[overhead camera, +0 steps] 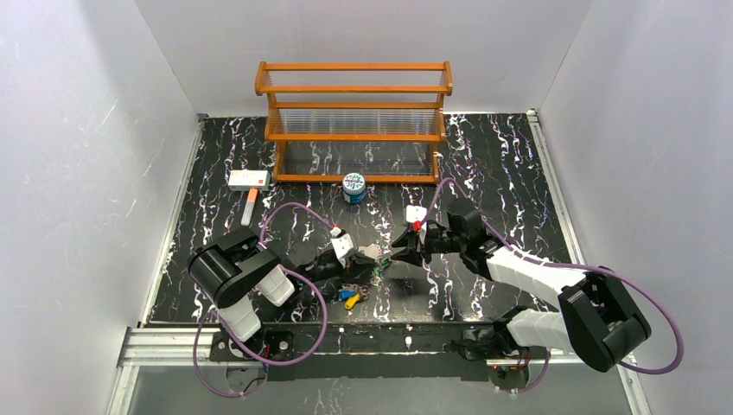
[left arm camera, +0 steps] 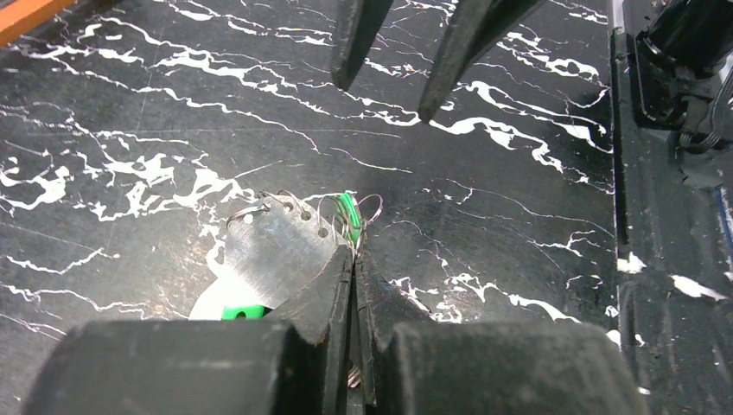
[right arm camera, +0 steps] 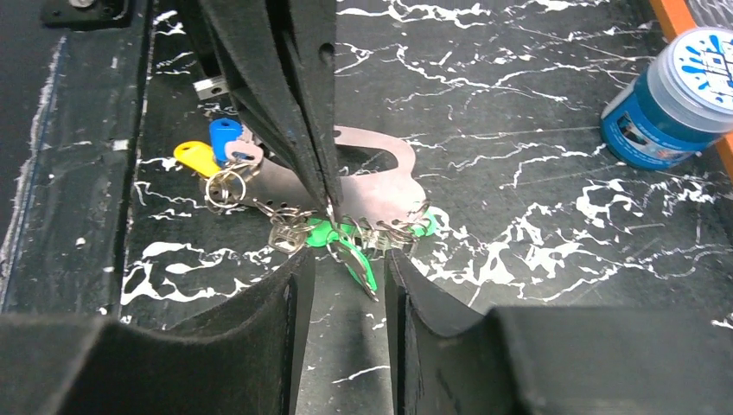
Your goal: Put the keys on the keyring
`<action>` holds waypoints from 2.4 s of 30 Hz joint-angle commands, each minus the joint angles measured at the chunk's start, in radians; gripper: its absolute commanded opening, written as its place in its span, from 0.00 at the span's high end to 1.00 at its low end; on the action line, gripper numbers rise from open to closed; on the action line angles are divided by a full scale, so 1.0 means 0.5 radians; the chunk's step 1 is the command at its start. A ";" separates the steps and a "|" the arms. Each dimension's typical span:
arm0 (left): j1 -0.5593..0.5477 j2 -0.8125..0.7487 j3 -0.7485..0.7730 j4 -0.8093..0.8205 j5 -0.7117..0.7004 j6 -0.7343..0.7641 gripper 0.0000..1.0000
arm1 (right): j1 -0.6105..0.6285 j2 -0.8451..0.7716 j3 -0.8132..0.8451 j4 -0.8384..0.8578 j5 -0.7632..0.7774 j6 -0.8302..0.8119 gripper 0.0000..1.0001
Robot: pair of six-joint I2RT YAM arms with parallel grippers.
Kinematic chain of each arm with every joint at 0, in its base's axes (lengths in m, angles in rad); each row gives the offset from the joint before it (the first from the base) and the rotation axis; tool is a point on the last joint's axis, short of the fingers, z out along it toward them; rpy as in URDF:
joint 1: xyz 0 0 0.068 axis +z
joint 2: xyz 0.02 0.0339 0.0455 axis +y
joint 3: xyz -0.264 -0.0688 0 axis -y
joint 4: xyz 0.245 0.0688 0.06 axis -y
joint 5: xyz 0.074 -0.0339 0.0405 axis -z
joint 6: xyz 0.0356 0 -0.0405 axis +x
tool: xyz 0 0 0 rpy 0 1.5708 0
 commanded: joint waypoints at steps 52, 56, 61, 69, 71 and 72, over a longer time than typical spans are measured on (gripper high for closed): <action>-0.001 -0.230 0.008 0.552 -0.126 -0.231 1.00 | 0.171 0.454 0.110 0.338 0.023 -0.123 0.67; 0.002 -0.242 0.005 0.553 -0.156 -0.228 1.00 | 0.189 0.457 0.104 0.266 0.099 -0.141 0.73; 0.001 -0.258 0.007 0.552 -0.186 -0.231 1.00 | 0.189 0.440 0.063 0.274 0.151 -0.121 0.76; 0.001 -0.251 0.025 0.552 -0.209 -0.240 1.00 | 0.229 0.481 0.065 0.329 0.043 -0.078 0.80; 0.002 -0.250 0.026 0.553 -0.207 -0.243 1.00 | 0.255 0.488 0.067 0.353 0.025 -0.074 0.80; 0.002 -0.250 0.024 0.553 -0.207 -0.243 1.00 | 0.271 0.489 0.066 0.361 0.027 -0.073 0.80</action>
